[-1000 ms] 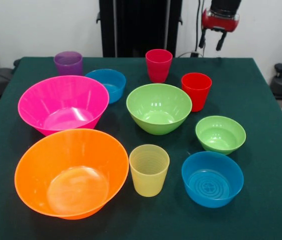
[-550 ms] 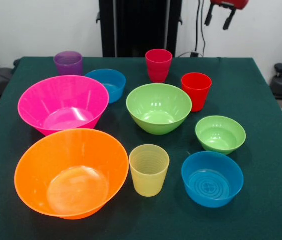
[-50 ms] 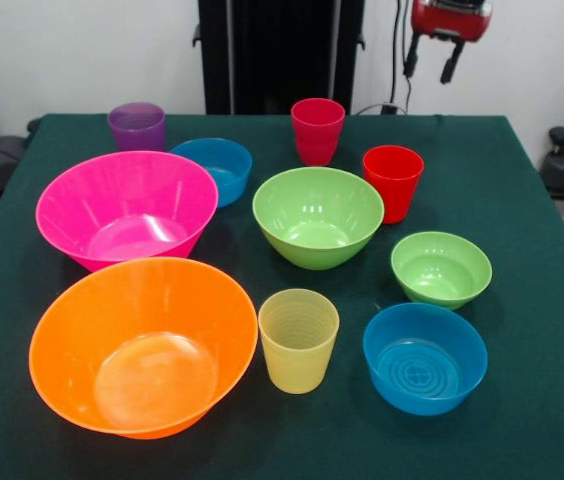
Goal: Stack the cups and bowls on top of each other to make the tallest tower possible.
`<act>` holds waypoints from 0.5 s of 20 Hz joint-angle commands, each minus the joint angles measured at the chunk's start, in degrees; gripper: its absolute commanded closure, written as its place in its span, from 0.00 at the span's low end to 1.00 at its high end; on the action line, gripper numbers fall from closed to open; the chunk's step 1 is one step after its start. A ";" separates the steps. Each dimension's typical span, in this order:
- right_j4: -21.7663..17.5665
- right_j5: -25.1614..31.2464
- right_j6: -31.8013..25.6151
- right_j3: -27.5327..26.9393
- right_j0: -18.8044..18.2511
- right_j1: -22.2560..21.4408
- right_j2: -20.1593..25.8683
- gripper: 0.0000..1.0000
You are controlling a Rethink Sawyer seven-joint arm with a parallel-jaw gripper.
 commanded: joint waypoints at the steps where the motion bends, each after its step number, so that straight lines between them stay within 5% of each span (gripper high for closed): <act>1: -1.14 -12.06 4.77 -10.13 4.81 17.72 1.58 0.00; 10: 1.93 -17.05 5.39 -12.99 5.53 23.90 1.16 0.00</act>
